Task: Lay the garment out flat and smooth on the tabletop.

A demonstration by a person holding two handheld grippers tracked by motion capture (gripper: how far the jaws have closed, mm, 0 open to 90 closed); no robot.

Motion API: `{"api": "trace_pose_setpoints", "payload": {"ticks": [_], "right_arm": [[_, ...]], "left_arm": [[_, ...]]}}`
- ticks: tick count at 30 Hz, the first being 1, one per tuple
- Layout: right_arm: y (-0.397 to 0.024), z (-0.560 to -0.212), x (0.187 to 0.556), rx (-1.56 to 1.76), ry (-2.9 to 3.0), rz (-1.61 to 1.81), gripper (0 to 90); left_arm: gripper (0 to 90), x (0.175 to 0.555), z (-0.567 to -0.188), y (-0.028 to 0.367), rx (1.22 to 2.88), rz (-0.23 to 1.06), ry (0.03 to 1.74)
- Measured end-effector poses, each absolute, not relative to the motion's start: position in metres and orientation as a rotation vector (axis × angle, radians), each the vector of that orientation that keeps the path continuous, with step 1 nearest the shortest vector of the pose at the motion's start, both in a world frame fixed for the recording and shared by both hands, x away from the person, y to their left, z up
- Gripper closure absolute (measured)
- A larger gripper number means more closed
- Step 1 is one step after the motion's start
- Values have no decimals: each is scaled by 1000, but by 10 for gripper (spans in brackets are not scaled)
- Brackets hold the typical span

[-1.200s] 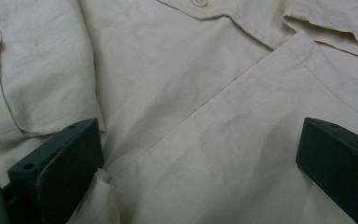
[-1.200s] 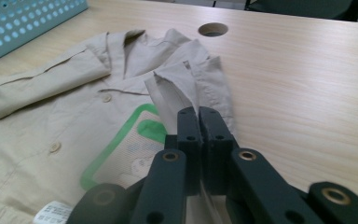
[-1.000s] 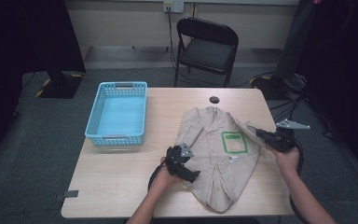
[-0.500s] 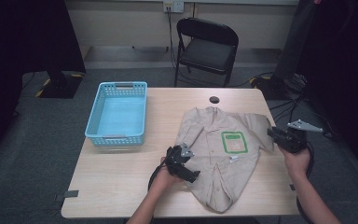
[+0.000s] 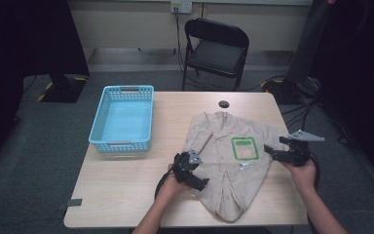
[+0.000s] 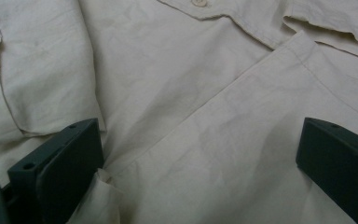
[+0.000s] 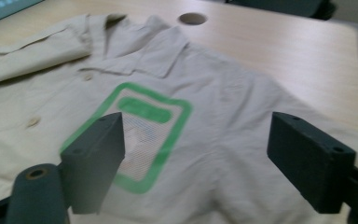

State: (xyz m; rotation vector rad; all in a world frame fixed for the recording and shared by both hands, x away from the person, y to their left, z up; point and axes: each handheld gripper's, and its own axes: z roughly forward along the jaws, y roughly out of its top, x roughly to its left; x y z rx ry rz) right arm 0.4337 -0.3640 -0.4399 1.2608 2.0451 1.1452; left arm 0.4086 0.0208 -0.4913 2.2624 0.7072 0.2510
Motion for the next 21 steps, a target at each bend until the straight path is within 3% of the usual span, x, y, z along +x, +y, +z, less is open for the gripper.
{"api": "trace_pose_setpoints", "payload": {"ticks": [10, 21], "right_arm": [[-322, -468, 420, 1201, 2252, 1183, 71], [-283, -487, 410, 1038, 2417, 1033, 52]], "left_arm": [[0, 409, -491, 21, 2262, 250, 710], [0, 409, -491, 19, 2261, 252, 715]]}}
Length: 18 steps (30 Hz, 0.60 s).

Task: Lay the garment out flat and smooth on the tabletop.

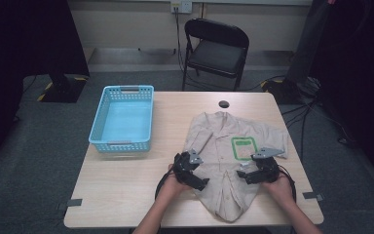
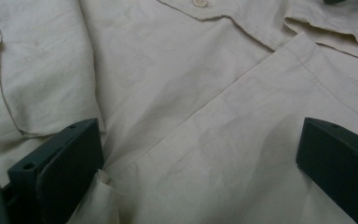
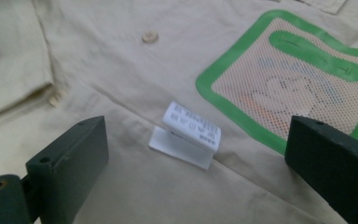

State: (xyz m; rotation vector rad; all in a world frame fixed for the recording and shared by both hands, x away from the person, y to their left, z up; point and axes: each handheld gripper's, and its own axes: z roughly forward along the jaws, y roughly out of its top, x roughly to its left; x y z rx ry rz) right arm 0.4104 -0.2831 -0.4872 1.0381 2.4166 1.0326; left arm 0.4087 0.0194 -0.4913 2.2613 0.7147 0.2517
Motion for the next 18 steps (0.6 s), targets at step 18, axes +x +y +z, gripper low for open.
{"api": "trace_pose_setpoints", "payload": {"ticks": [18], "right_arm": [[-294, -489, 410, 1080, 2429, 1008, 55]], "left_arm": [[0, 406, -488, 14, 2268, 256, 736]]}}
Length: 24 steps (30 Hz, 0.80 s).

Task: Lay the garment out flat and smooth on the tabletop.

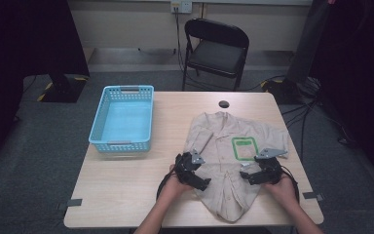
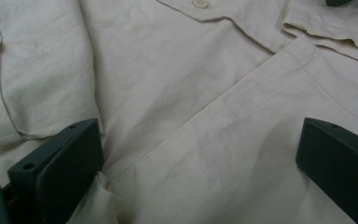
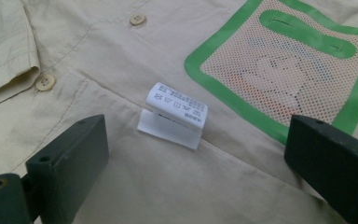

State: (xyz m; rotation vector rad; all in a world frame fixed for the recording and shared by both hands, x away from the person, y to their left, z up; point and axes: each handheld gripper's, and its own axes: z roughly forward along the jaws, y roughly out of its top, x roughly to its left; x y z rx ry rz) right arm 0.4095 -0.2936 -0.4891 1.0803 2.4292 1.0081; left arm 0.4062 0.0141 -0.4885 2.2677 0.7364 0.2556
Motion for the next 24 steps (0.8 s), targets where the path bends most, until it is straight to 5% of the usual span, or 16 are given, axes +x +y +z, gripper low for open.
{"api": "trace_pose_setpoints", "payload": {"ticks": [16, 24], "right_arm": [[-294, -489, 409, 1081, 2428, 1008, 56], [-294, -489, 409, 1081, 2428, 1008, 57]], "left_arm": [[136, 418, -457, 52, 2131, 329, 920], [421, 440, -459, 61, 2097, 399, 1007]]}}
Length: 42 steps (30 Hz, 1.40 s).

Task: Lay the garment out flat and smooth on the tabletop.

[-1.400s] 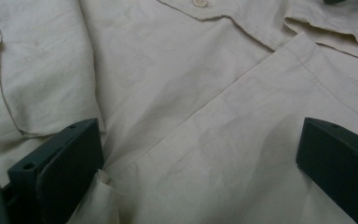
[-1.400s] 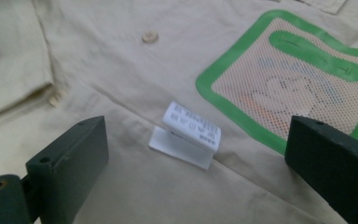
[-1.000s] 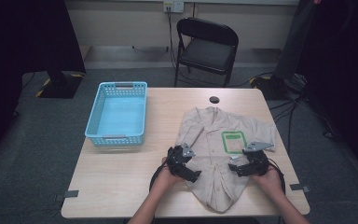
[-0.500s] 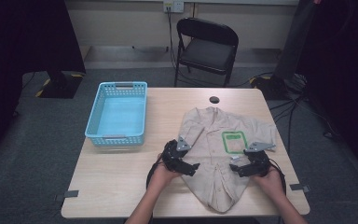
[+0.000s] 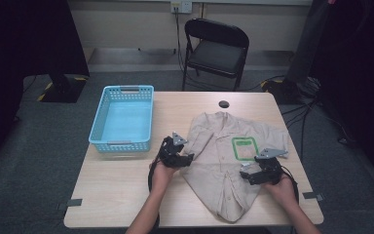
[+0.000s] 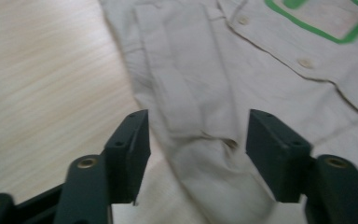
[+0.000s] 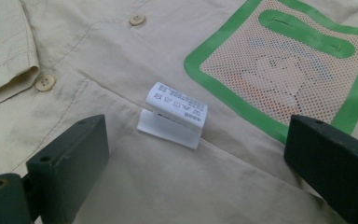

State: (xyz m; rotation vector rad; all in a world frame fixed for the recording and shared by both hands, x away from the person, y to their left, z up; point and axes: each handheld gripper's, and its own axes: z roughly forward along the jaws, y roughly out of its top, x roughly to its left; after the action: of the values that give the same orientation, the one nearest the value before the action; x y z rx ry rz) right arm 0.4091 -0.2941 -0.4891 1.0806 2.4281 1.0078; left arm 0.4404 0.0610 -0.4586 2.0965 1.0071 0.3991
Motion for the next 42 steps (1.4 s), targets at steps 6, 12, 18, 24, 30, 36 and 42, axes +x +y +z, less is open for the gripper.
{"api": "trace_pose_setpoints", "payload": {"ticks": [6, 12, 18, 24, 30, 36, 42], "right_arm": [[-294, -489, 409, 1080, 2428, 1009, 57], [-294, -489, 409, 1079, 2429, 1011, 59], [-294, -489, 410, 1080, 2430, 1013, 61], [-294, -489, 409, 1080, 2430, 1013, 61], [-294, -489, 409, 1079, 2429, 1013, 62], [-294, -489, 409, 1079, 2429, 1012, 63], [-294, -489, 409, 1079, 2428, 1012, 64]], "left_arm": [[507, 455, -465, 59, 2088, 332, 1027], [730, 459, -472, 52, 2109, 255, 973], [827, 459, -463, 50, 2155, 322, 925], [850, 455, -449, 53, 2139, 409, 914], [849, 453, -437, 64, 2097, 489, 939], [849, 453, -429, 79, 2061, 558, 974], [849, 449, -424, 96, 2038, 628, 1025]]}}
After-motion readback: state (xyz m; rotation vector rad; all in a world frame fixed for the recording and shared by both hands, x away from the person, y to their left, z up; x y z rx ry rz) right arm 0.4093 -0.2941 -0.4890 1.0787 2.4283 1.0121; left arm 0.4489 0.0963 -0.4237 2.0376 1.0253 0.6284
